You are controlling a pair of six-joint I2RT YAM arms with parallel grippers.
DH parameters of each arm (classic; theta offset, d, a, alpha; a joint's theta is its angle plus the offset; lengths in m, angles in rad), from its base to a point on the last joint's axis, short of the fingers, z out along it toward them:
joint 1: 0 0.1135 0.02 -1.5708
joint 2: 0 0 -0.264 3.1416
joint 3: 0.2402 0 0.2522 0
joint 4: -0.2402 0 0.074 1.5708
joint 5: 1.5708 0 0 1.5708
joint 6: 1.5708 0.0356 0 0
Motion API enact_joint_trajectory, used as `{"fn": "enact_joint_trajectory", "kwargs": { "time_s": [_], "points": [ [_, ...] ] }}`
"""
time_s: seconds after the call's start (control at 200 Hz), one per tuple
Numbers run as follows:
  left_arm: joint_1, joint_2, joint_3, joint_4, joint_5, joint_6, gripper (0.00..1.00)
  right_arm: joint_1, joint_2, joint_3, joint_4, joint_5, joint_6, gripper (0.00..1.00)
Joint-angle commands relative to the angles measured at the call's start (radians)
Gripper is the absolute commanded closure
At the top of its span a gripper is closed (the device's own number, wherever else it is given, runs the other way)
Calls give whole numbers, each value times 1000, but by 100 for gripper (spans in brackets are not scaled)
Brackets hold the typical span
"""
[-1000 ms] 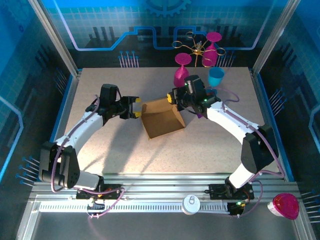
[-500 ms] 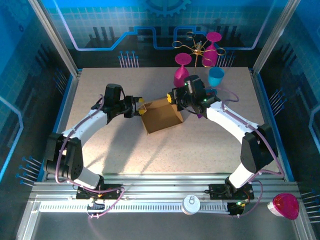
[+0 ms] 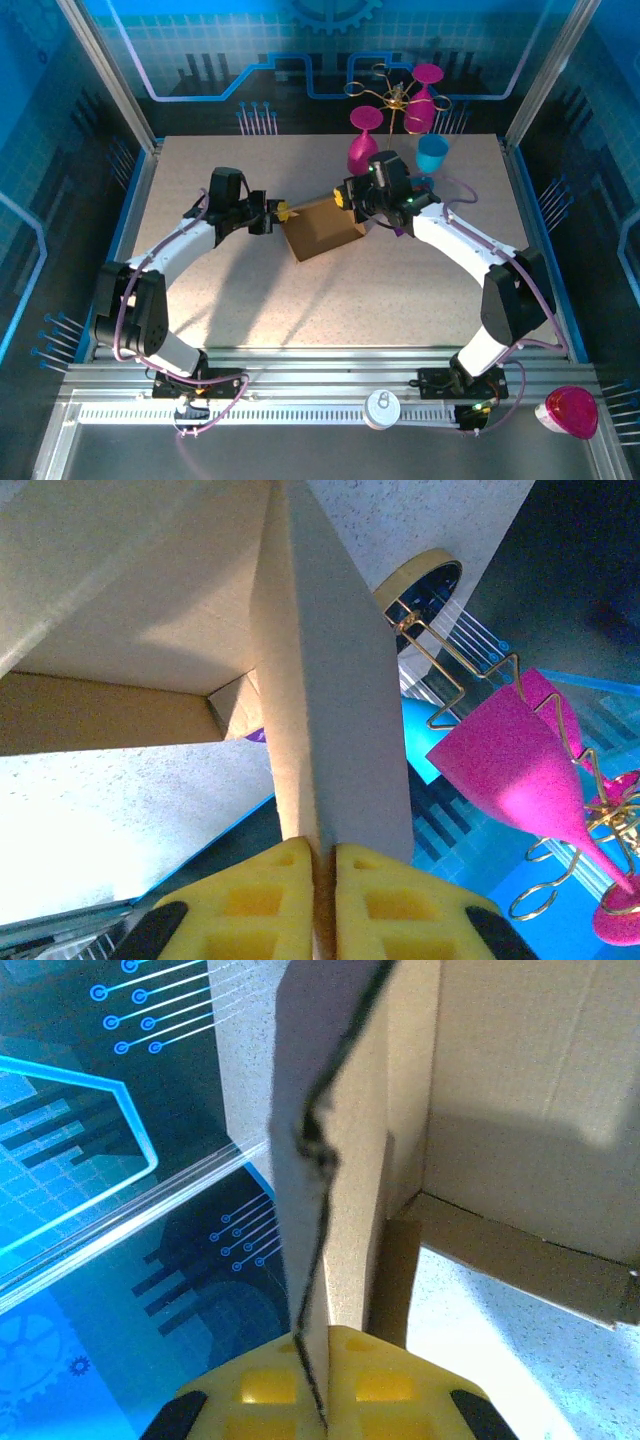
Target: Fold the paper box
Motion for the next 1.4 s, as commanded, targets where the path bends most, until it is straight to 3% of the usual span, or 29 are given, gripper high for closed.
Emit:
{"fn": "enact_joint_trajectory", "kwargs": {
  "time_s": [0.0, 0.075, 0.27, 0.4, 0.515, 0.73, 1.181, 1.396],
  "points": [
    [9, 16, -21, 0, 30, 13, 96, 17, 9, 18, 16, -57, -8, 100],
    [16, 16, -21, -3, 37, 16, 100, 16, 8, 17, 17, -61, -9, 100],
    [55, 18, -22, -16, 90, 42, 100, -26, -19, 110, -139, -65, -167, 60],
    [100, 45, 8, -29, 204, 109, 100, -101, -62, 171, -292, -69, -343, 48],
    [137, 74, 63, -105, 319, 217, 100, -177, -109, 178, -392, -64, -483, 46],
    [156, 67, 100, -187, 343, 333, 100, -254, -116, 137, -441, -91, -560, 46],
    [160, 77, 114, -220, 382, 407, 100, -194, 94, 174, -355, -238, -545, 49],
    [160, 77, 92, -172, 377, 381, 100, -160, 110, 83, -200, -323, -413, 51]
  ]
}}
